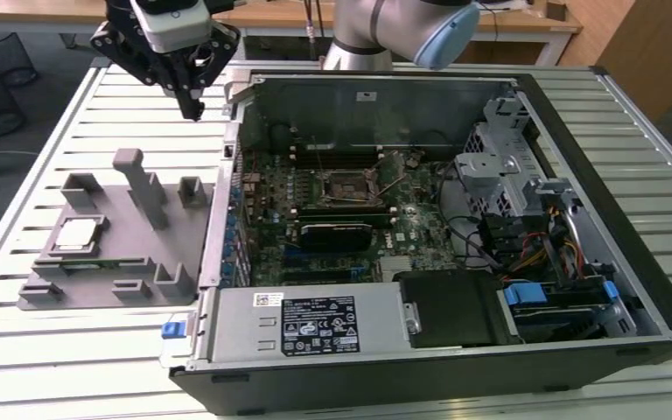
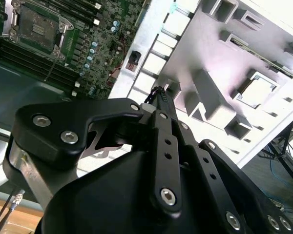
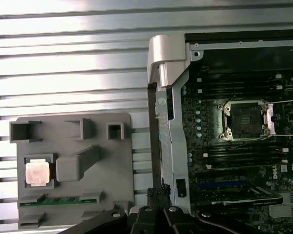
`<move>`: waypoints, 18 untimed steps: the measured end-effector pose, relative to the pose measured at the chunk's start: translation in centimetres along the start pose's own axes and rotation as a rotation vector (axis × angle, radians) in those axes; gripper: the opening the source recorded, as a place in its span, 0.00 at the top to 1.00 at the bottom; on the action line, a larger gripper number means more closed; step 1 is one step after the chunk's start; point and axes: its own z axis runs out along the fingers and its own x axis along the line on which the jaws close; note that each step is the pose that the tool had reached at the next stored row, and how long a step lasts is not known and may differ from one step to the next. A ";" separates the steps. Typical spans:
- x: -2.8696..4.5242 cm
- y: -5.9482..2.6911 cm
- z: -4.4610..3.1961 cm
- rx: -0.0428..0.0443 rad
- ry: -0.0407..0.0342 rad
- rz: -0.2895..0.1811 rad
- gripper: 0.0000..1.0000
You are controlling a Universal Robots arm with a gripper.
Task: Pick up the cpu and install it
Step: 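Reach for the cpu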
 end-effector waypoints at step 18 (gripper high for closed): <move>2.02 -0.16 0.06 0.0000 0.0001 0.000 0.89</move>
